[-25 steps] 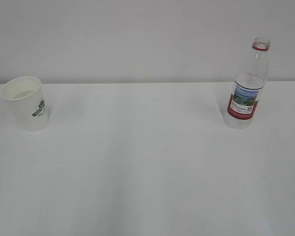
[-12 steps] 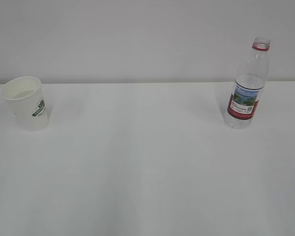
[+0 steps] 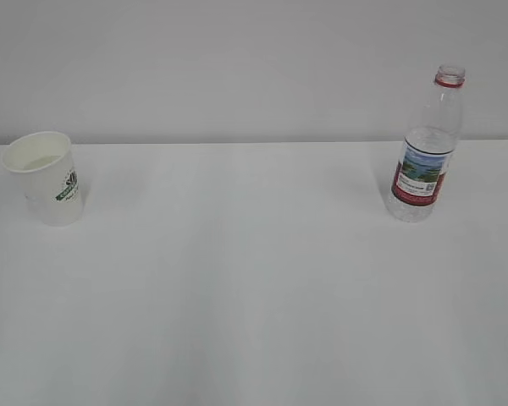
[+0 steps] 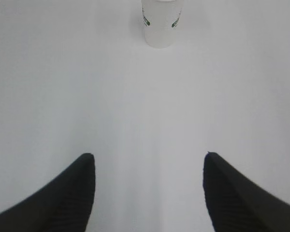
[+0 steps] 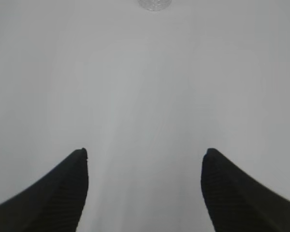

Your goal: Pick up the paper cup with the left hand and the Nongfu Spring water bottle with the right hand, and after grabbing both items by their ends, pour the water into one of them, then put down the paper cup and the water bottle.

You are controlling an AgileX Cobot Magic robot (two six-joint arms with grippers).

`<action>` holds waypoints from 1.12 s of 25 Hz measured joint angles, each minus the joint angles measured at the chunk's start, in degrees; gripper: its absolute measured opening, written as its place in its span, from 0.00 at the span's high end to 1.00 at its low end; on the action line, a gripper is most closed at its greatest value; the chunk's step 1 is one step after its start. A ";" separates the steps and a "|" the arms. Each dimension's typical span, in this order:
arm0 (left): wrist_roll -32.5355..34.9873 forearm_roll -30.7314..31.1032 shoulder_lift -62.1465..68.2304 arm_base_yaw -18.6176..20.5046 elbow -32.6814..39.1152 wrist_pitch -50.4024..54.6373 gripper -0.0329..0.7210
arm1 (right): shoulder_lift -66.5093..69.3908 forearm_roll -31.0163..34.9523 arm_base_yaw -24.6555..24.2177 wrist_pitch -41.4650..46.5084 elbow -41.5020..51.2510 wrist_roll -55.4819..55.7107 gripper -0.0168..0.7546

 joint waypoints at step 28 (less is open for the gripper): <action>0.00 0.00 -6.30 0.00 0.00 0.00 0.28 | -12.46 0.00 0.00 0.22 0.00 0.00 0.27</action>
